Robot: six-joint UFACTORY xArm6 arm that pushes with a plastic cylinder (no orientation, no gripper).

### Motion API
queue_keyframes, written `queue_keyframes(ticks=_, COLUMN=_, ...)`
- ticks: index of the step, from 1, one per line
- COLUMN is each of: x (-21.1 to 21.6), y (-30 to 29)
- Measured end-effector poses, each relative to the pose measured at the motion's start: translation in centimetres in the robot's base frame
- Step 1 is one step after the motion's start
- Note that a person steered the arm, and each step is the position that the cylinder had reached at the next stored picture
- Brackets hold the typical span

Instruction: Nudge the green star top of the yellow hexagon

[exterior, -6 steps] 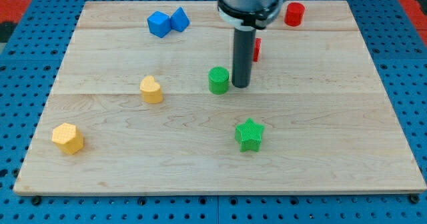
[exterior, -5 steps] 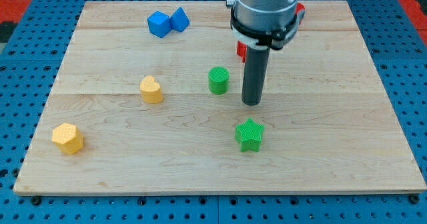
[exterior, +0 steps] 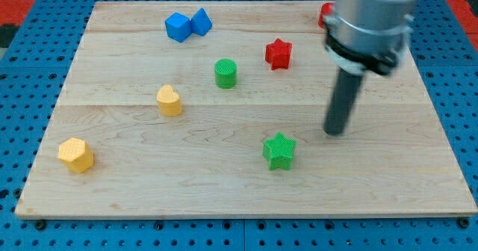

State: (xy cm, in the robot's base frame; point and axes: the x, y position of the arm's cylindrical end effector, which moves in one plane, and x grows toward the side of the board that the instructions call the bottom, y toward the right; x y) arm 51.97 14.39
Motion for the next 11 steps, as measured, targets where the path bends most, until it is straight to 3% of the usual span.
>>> queue_keyframes(ticks=1, x=5.2, y=-1.9)
queue_keyframes(ticks=2, x=5.4, y=-5.1)
queue_keyframes(ticks=3, x=4.0, y=-7.4)
queue_keyframes(ticks=5, x=1.6, y=-5.3)
queue_keyframes(ticks=7, x=1.5, y=-17.9)
queue_keyframes(ticks=9, x=-0.1, y=-12.6)
queue_keyframes(ticks=11, x=-1.9, y=-20.8)
